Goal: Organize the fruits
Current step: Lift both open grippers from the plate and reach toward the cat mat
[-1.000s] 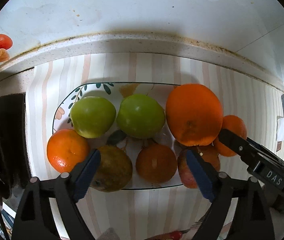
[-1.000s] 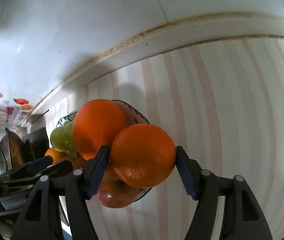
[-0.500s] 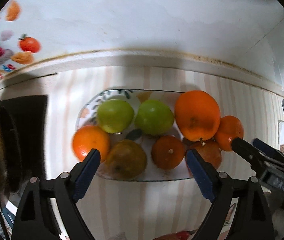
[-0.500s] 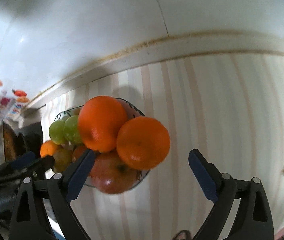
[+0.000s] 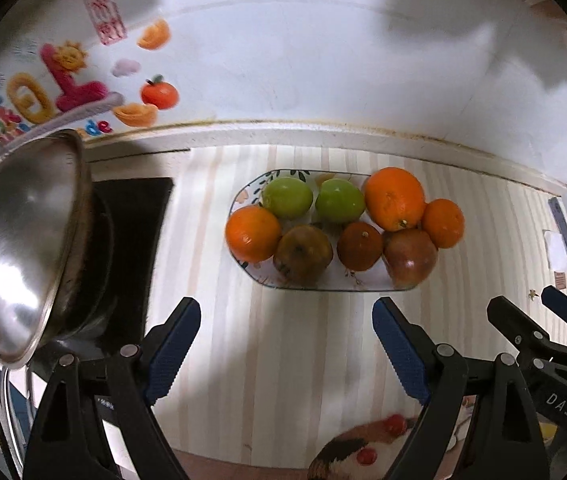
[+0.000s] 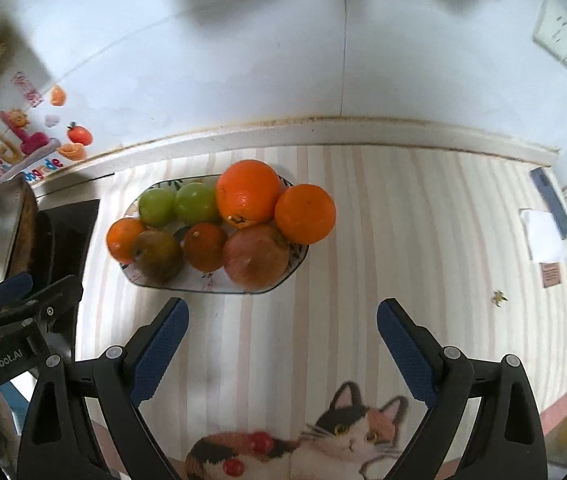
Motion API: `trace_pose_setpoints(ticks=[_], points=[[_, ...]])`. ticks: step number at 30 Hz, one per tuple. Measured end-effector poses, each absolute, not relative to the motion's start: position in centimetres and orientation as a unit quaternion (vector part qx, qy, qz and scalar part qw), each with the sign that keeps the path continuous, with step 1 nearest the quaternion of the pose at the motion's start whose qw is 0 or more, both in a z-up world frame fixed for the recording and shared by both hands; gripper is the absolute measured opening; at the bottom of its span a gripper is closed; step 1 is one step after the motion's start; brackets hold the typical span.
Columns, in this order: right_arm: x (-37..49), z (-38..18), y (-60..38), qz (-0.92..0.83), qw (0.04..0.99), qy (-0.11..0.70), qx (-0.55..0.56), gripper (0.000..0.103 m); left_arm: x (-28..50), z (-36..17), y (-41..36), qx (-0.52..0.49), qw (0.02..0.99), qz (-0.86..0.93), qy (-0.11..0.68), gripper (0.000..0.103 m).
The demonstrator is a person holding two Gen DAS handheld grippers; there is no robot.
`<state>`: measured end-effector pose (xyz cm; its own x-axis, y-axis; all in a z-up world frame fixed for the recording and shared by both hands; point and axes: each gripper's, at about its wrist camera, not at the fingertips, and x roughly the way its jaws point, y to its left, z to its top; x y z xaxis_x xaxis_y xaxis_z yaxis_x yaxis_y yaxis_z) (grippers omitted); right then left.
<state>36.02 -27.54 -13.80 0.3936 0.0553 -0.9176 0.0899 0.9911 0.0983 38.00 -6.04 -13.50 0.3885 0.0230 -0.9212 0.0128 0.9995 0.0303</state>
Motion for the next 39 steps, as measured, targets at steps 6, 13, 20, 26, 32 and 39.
trace_pose_setpoints(ticks=[6,13,20,26,32,39], points=[[31.8,-9.6,-26.4,-0.015,0.851,0.521,0.064,0.097,33.8,-10.1,-5.7,0.025,0.856,0.001,0.517,0.088],[27.2,-5.3,-25.0,-0.008,0.869,0.491,0.062,0.097,29.6,-6.7,-5.4,0.030,0.872,-0.014,0.488,0.088],[24.4,-2.2,-24.3,-0.006,0.881,0.468,0.067,0.097,26.8,-4.1,-5.0,0.031,0.885,-0.022,0.464,0.088],[22.7,-0.6,-23.7,-0.006,0.890,0.452,0.064,0.097,25.4,-3.1,-4.9,0.029,0.890,-0.026,0.454,0.088],[21.9,-0.8,-24.4,-0.006,0.889,0.451,0.081,0.097,24.9,-3.9,-4.8,0.023,0.885,-0.027,0.464,0.088],[23.1,-9.7,-27.3,0.027,0.824,0.547,0.146,0.097,26.1,-10.0,-5.4,0.050,0.852,-0.011,0.521,0.094]])
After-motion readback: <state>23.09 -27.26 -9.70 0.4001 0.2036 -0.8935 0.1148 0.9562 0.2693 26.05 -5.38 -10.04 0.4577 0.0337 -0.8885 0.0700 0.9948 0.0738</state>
